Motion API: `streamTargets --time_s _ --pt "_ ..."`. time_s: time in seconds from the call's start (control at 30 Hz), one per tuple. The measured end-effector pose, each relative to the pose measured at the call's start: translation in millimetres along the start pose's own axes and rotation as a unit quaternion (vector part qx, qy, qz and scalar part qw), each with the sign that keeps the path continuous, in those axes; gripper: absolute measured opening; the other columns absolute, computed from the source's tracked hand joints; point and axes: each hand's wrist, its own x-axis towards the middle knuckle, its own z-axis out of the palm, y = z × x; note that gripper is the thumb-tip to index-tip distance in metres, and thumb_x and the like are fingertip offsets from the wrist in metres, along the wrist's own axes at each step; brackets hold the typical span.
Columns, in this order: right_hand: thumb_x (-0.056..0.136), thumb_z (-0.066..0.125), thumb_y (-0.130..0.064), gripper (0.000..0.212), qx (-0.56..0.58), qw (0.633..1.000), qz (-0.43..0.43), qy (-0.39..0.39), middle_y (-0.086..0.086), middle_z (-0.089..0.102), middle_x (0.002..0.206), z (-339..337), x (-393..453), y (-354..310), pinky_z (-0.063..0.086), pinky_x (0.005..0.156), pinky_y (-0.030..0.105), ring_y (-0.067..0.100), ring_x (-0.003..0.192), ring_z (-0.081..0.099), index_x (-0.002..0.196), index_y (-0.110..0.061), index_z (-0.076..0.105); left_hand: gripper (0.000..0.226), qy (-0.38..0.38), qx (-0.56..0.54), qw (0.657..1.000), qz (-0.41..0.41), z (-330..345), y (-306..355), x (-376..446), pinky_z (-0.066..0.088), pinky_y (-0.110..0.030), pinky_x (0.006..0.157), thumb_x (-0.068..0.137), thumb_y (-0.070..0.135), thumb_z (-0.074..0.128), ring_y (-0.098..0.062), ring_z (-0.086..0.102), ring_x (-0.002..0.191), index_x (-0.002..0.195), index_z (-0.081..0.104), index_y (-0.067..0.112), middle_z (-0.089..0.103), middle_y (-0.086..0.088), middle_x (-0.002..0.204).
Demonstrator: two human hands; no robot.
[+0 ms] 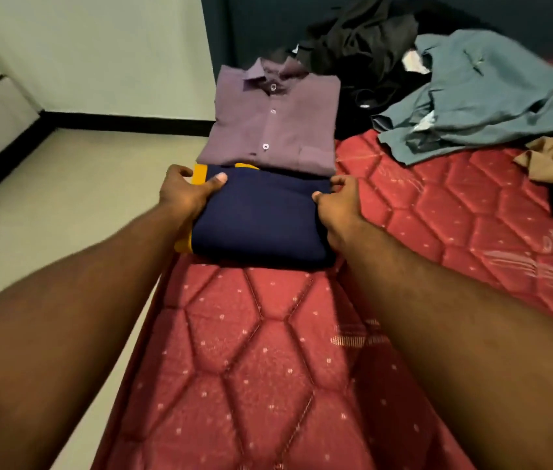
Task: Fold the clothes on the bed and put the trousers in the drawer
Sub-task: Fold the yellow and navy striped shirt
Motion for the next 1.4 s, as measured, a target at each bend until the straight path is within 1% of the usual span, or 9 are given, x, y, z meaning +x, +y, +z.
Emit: streamTargets --time_s 0.17,0.27,0.33,0.5,0.73,0.83,0.93,1.17,1.4 --pt "0.090 0.062 -0.005 0.028 -0.037 0.999 -0.019 -0.030 0.004 0.060 0.098 -3 12 23 0.053 0.084 0.029 0.018 0.088 0.058 0.115 -0.011 0.050 0.072 0.050 0.115 0.992 0.018 10 -17 1 0.045 -0.033 0.087 0.077 0.056 0.074 -0.031 0.057 0.114 0.131 0.049 0.014 0.057 -0.011 0.130" --pt "0.096 0.053 -0.006 0.030 -0.051 0.995 -0.049 -0.066 -0.002 0.057 0.102 -17 3 11 0.046 0.080 0.019 0.014 0.094 0.055 0.126 -0.007 0.051 0.072 0.121 0.318 0.913 0.223 5 6 -23 0.043 -0.048 0.093 0.085 0.055 0.064 -0.039 0.049 0.119 0.142 0.039 0.019 0.048 -0.013 0.137" --pt "0.095 0.049 -0.005 0.026 -0.136 0.981 -0.107 -0.088 0.005 0.061 0.107 -46 -2 11 0.046 0.093 0.030 0.020 0.098 0.057 0.120 -0.011 0.056 0.070 0.044 0.355 0.856 0.373 21 21 -51 0.042 -0.050 0.096 0.086 0.062 0.051 -0.037 0.050 0.120 0.140 0.044 0.019 0.052 -0.013 0.135" --pt "0.089 0.050 -0.010 0.023 -0.516 0.808 -0.187 -0.214 0.015 0.063 0.112 -169 -28 11 0.046 0.089 0.038 0.032 0.103 0.059 0.107 -0.012 0.065 0.081 -0.185 0.535 0.736 0.371 101 29 -129 -0.009 -0.058 0.115 0.091 0.070 0.031 -0.030 -0.005 0.150 0.156 0.015 0.024 0.000 -0.009 0.164" --pt "0.092 0.049 -0.035 0.039 -0.716 0.675 -0.115 -0.134 0.010 0.045 0.141 -340 -25 -6 0.032 0.108 0.048 0.028 0.133 0.041 0.128 -0.024 0.055 0.075 -0.350 0.425 0.756 0.354 257 55 -222 0.012 -0.057 0.117 0.095 0.063 0.037 -0.030 0.009 0.149 0.155 0.017 0.022 0.014 -0.008 0.162" --pt "0.097 0.042 -0.041 0.052 -0.727 0.682 -0.065 -0.046 0.010 0.015 0.160 -407 6 -1 0.010 0.117 0.052 0.028 0.148 0.012 0.147 -0.026 0.035 0.070 -0.353 0.404 0.753 0.381 328 76 -262 0.005 -0.062 0.116 0.096 0.061 0.037 -0.027 0.007 0.150 0.155 0.018 0.027 0.010 -0.004 0.164" --pt "0.095 0.047 -0.035 0.063 -0.694 0.720 -0.009 -0.005 0.014 0.008 0.161 -449 31 15 0.019 0.116 0.049 0.033 0.146 0.019 0.152 -0.027 0.022 0.068 -0.323 0.419 0.757 0.384 369 80 -283 -0.005 -0.071 0.108 0.094 0.068 0.028 -0.025 -0.001 0.151 0.154 0.014 0.038 0.006 0.006 0.164" --pt "0.092 0.049 -0.025 0.052 -0.674 0.718 -0.092 0.148 0.016 0.057 0.127 -471 72 56 0.042 0.091 0.044 0.038 0.113 0.052 0.142 -0.017 0.042 0.067 -0.226 0.420 0.777 0.411 392 56 -282 -0.004 -0.070 0.110 0.091 0.073 0.012 -0.023 -0.004 0.151 0.152 0.005 0.045 0.005 0.012 0.163" --pt "0.090 0.045 -0.014 0.041 -0.521 0.853 -0.007 0.002 0.012 0.061 0.131 -434 36 37 0.044 0.101 0.036 0.032 0.120 0.056 0.127 -0.021 0.062 0.065 -0.340 0.266 0.848 0.308 377 69 -275 -0.022 -0.051 0.111 0.100 0.050 0.034 -0.011 0.000 0.150 0.150 -0.008 0.050 0.020 0.015 0.160"
